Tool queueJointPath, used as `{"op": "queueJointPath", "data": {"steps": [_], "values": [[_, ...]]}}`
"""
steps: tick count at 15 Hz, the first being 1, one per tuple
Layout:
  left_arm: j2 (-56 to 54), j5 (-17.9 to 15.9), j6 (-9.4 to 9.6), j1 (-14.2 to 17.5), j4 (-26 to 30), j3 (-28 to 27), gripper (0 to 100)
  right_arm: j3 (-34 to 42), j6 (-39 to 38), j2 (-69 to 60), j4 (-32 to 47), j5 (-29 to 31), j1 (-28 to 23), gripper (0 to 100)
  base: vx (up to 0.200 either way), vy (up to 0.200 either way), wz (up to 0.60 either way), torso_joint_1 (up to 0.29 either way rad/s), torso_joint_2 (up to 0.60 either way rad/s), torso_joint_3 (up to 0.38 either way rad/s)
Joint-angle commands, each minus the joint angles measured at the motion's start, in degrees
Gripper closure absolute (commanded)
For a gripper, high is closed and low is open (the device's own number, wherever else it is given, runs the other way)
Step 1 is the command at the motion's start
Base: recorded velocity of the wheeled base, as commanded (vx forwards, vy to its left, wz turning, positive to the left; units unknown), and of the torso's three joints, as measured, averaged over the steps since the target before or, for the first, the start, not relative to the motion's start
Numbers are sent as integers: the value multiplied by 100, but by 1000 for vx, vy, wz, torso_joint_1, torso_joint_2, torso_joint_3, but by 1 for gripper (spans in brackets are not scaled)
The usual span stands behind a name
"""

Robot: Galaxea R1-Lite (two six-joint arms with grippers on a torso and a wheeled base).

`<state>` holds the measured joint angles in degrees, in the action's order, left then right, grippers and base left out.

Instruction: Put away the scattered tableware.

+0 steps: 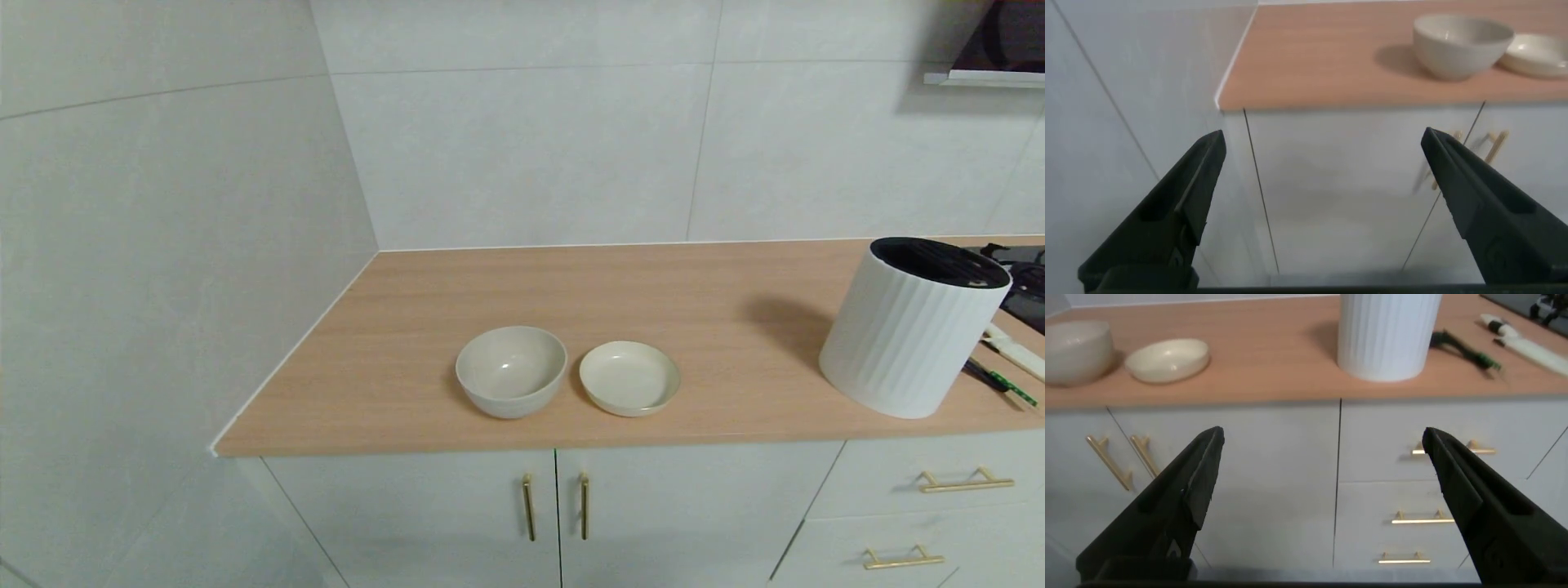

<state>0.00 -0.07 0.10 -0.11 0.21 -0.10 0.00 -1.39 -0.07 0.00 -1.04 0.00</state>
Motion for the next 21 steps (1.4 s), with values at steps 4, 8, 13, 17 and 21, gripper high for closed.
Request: {"op": "queueJointPath", "data": {"steps": [4, 8, 13, 17, 21], "values": [[0, -1, -1, 2, -3, 1, 0, 0, -2, 7, 0, -2, 0, 0, 0, 0, 0, -239, 546, 300], [0, -1, -1, 2, -3, 1, 0, 0, -2, 7, -9, -2, 0, 0, 0, 0, 0, -221, 513, 294], [0, -1, -1, 2, -3, 1, 0, 0, 7, 7, 0, -2, 0, 0, 0, 0, 0, -204, 487, 289], [0, -1, -1, 2, -3, 1, 0, 0, -2, 7, 0, -2, 0, 0, 0, 0, 0, -178, 470, 292], [0, -1, -1, 2, -3, 1, 0, 0, 7, 7, -9, -2, 0, 0, 0, 0, 0, -148, 456, 308]]}}
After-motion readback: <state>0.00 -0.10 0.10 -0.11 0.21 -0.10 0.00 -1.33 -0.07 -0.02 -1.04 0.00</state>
